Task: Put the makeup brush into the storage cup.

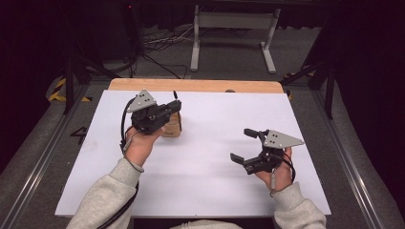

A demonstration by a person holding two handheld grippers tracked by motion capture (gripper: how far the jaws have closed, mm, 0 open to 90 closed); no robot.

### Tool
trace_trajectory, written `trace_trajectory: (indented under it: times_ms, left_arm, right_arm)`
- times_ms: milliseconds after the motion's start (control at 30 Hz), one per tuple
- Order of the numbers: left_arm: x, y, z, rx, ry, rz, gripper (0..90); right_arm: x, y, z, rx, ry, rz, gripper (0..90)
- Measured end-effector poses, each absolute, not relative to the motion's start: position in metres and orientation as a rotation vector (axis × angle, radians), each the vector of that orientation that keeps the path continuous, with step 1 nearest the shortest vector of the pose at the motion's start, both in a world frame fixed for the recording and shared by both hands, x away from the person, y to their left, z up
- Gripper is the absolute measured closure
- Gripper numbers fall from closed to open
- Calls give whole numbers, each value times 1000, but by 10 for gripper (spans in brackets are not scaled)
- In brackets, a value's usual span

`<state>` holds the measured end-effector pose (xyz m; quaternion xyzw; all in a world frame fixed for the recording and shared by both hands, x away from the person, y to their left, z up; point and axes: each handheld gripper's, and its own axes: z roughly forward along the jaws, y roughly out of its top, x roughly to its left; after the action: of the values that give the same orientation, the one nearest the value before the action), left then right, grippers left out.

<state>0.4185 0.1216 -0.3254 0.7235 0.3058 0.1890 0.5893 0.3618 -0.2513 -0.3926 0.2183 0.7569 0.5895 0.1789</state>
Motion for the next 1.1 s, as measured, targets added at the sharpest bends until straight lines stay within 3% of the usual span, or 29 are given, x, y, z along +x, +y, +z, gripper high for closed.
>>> trace_trajectory:
  times_ms: [1100]
  left_arm:
    - [437, 127, -334, 1587, 923, 643, 848]
  right_arm:
    - [362, -252, -396, 606, 2159, 1664, 0]
